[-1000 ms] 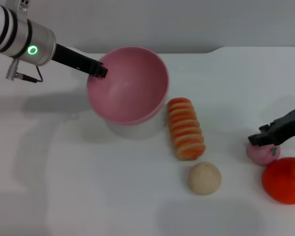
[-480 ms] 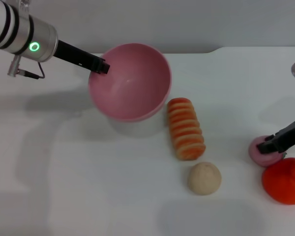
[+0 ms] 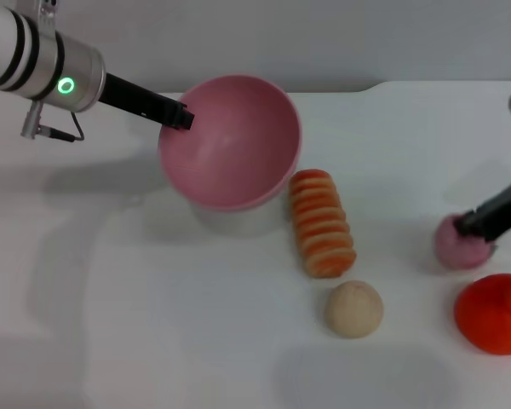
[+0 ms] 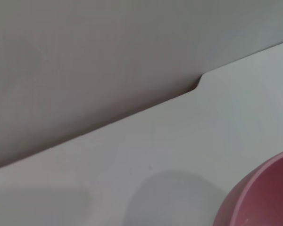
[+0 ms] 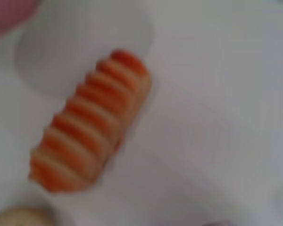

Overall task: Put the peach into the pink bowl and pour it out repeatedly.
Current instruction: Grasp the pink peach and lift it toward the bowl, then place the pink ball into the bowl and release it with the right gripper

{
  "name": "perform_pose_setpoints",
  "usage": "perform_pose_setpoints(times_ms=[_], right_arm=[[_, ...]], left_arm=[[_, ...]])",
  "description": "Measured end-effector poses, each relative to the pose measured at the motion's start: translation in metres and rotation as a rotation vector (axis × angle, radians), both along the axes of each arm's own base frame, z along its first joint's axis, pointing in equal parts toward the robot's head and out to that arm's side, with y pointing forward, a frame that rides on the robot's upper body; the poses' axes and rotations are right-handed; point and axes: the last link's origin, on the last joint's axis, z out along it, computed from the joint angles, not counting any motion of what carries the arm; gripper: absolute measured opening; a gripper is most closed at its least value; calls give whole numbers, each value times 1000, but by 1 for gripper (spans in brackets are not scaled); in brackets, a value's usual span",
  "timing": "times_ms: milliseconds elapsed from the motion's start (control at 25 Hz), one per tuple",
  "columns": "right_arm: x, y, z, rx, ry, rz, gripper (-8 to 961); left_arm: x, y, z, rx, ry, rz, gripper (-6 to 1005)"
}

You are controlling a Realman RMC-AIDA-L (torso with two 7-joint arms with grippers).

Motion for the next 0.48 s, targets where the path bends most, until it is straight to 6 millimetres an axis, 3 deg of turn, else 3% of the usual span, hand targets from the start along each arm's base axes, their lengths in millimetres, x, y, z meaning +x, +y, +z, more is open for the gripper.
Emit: perform_pose_setpoints(times_ms=[160, 360, 480], right_arm=[[-37, 8, 19, 76, 76, 122, 28], [-103, 6, 43, 130, 193, 331, 28], [-140, 0, 46, 129, 262, 448, 28]], left_arm=[[-3, -4, -1, 1, -11, 15, 43], [-6, -9, -4, -22, -17, 24, 43], [-5, -14, -10, -50, -21, 25, 43]])
